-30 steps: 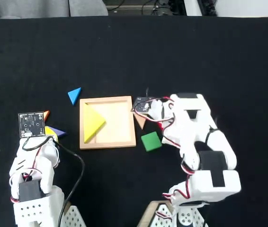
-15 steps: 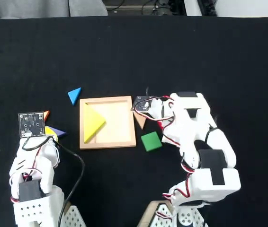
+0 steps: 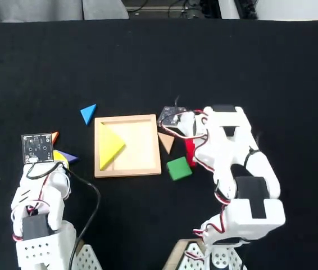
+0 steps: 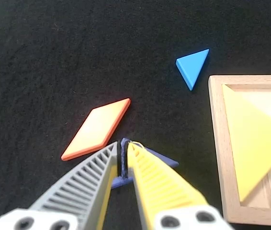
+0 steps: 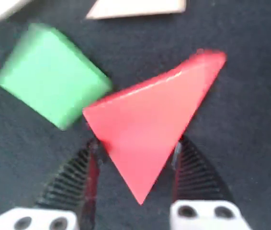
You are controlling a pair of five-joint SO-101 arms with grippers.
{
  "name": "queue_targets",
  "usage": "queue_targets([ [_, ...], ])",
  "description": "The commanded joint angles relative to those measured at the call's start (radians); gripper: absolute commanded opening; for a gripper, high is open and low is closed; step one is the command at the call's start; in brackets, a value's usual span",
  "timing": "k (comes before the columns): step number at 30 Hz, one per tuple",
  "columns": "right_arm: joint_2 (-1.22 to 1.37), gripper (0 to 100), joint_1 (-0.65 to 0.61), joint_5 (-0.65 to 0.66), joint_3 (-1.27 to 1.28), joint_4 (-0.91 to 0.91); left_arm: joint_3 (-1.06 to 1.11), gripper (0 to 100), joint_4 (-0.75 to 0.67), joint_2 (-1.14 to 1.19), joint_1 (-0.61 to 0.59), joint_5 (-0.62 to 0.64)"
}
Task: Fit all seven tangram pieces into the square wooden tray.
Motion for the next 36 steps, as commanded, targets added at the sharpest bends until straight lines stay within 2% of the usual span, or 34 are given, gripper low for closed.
queue_targets([
  [1, -0.024, 10.1, 0.006, -0.127, -0.074, 0.026, 0.019, 5, -0.021, -0.009, 0.008, -0.009],
  [5, -0.134, 10.0, -0.02, -0.265, -0.199, 0.133, 0.019, 5, -0.021, -0.009, 0.008, -0.009],
  [11, -0.321, 10.0, -0.169, -0.522, -0.32, 0.322, 0.019, 5, -0.02, -0.009, 0.008, -0.009],
  [16, -0.409, 10.0, -0.31, -0.698, -0.311, 0.35, 0.019, 5, -0.018, -0.009, 0.008, -0.009],
  [19, -0.407, 10.0, -0.391, -0.75, -0.283, 0.351, 0.019, 5, -0.018, -0.009, 0.008, -0.009],
  [23, -0.407, 10.0, -0.529, -0.767, -0.228, 0.316, 0.019, 5, -0.018, -0.009, 0.008, -0.009],
  [26, -0.407, 10.0, -0.598, -0.861, -0.186, 0.227, 0.019, 5, -0.018, -0.009, 0.008, -0.009],
  [29, -0.407, 10.0, -0.609, -0.931, -0.111, 0.112, 0.019, 5, -0.018, -0.009, 0.007, -0.009],
  [36, -0.409, 10.0, -0.612, -0.947, 0.044, -0.012, 0.019, 5, -0.02, -0.009, 0.007, -0.009],
])
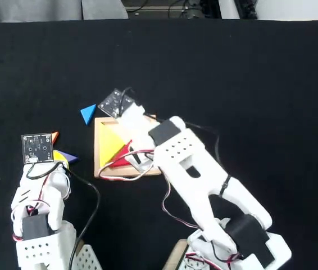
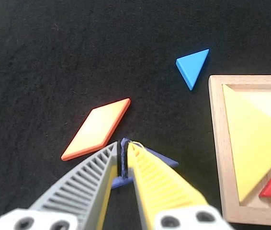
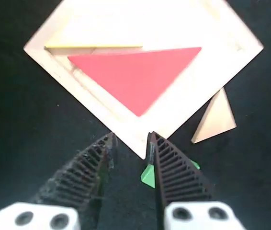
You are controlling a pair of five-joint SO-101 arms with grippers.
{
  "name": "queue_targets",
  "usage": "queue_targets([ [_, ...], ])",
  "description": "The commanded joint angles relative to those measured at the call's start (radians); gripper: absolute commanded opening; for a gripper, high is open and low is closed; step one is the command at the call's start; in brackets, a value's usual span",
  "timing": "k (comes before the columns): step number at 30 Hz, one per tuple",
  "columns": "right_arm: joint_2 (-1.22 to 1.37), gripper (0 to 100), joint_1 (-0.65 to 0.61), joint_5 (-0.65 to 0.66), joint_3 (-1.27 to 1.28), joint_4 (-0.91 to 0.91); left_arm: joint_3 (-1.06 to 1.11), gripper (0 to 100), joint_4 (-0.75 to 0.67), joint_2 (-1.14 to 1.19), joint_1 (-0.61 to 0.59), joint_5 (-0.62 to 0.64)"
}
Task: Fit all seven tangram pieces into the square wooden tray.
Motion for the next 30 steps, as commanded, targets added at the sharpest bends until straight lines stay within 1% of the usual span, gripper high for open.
queue_targets([
  [1, -0.053, 10.0, -0.015, -0.012, 0.045, -0.055, 0.019, 5, -0.02, -0.009, 0.007, -0.009],
  [5, -0.048, 10.0, 0.005, -0.003, 0.015, -0.069, 0.019, 5, -0.02, -0.009, 0.007, -0.009],
  [7, -0.044, 10.0, 0.008, 0.012, 0.005, -0.118, 0.019, 5, -0.02, -0.009, 0.007, -0.009],
  [9, -0.025, 9.9, 0.003, 0.084, 0.001, -0.158, 0.019, 5, -0.02, -0.009, 0.007, -0.009],
  [11, 0.027, 9.9, 0.002, 0.14, -0.012, -0.161, 0.019, 5, -0.02, -0.009, 0.007, -0.011],
  [19, 0.317, 8.7, 0.023, 0.077, -0.085, -0.12, 0.019, 5, -0.02, -0.009, 0.007, -0.011],
  [23, 0.357, 1.0, 0.025, 0.074, -0.119, -0.132, 0.019, 5, -0.02, -0.009, 0.007, -0.011],
  [27, 0.366, 1.8, 0.04, 0.074, -0.131, -0.147, 0.019, 5, -0.02, -0.009, 0.007, -0.014],
  [30, 0.366, 1.8, 0.06, 0.078, -0.131, -0.176, 0.019, 5, -0.015, -0.009, 0.007, -0.057],
])
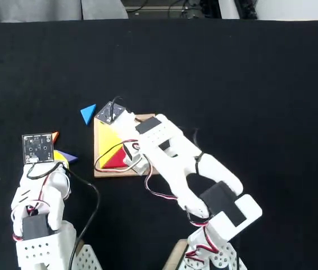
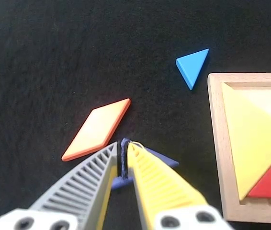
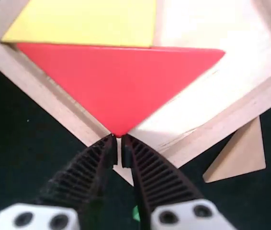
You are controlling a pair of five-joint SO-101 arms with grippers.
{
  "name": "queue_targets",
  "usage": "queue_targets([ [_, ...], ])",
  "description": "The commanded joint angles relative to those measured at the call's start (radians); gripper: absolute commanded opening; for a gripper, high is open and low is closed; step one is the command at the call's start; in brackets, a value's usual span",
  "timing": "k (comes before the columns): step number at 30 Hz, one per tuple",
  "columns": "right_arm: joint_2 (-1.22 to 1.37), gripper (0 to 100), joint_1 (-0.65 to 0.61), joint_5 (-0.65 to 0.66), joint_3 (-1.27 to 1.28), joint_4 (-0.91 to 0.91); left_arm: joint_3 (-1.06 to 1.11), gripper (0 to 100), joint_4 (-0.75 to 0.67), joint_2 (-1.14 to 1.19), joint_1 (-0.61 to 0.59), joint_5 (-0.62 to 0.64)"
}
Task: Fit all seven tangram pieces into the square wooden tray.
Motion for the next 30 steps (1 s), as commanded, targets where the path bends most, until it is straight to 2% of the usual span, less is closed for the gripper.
queue_targets([
  [1, 0.001, 1.8, 0.061, -0.006, -0.053, -0.058, 0.019, 5, -0.014, -0.009, 0.007, -0.049],
  [7, -0.012, 1.8, 0.123, -0.005, -0.061, -0.095, 0.019, 5, -0.014, -0.009, 0.007, -0.051],
  [21, -0.124, 1.8, 0.055, -0.002, -0.116, -0.097, 0.019, 5, -0.014, -0.009, 0.007, -0.051],
  [25, -0.054, 1.8, 0.037, -0.003, -0.182, -0.118, 0.019, 5, -0.014, -0.009, 0.007, -0.051],
  [30, 0.15, 1.8, -0.014, -0.003, -0.337, -0.018, 0.019, 5, -0.014, -0.009, 0.007, -0.051],
])
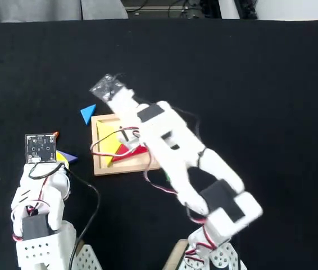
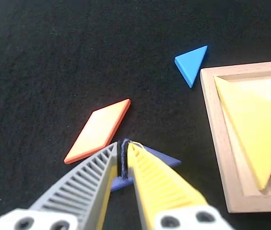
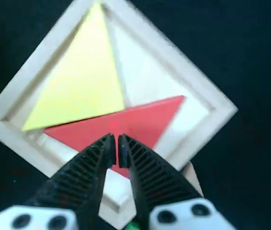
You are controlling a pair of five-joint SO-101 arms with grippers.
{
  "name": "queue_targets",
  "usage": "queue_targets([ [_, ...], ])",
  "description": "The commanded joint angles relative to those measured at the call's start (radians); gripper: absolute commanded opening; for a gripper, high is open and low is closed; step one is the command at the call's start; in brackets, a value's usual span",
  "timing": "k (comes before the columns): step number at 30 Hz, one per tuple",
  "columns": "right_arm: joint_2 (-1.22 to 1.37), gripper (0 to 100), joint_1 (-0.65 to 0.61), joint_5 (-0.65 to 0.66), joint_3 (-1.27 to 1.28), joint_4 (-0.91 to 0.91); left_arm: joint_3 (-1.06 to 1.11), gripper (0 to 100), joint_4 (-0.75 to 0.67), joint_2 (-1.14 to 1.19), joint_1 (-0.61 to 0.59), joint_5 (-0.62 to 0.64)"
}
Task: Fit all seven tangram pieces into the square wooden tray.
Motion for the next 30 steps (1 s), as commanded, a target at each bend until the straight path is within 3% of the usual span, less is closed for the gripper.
queue_targets([
  [1, 0.153, 1.8, -0.038, -0.003, -0.191, 0.092, 0.019, 5, -0.014, -0.009, 0.007, -0.009],
  [11, 0.34, 1.8, 0.083, -0.009, -0.509, 0.325, 0.019, 5, -0.014, -0.009, 0.007, -0.009],
  [18, 0.354, 1.8, -0.029, -0.009, -0.654, 0.356, 0.019, 5, -0.014, -0.009, 0.007, -0.009],
  [23, 0.443, 1.8, -0.037, -0.009, -0.736, 0.319, 0.019, 5, -0.014, -0.009, 0.007, -0.009],
  [30, 0.604, 1.8, -0.04, -0.003, -0.883, 0.477, 0.019, 5, -0.014, -0.009, 0.007, -0.009],
])
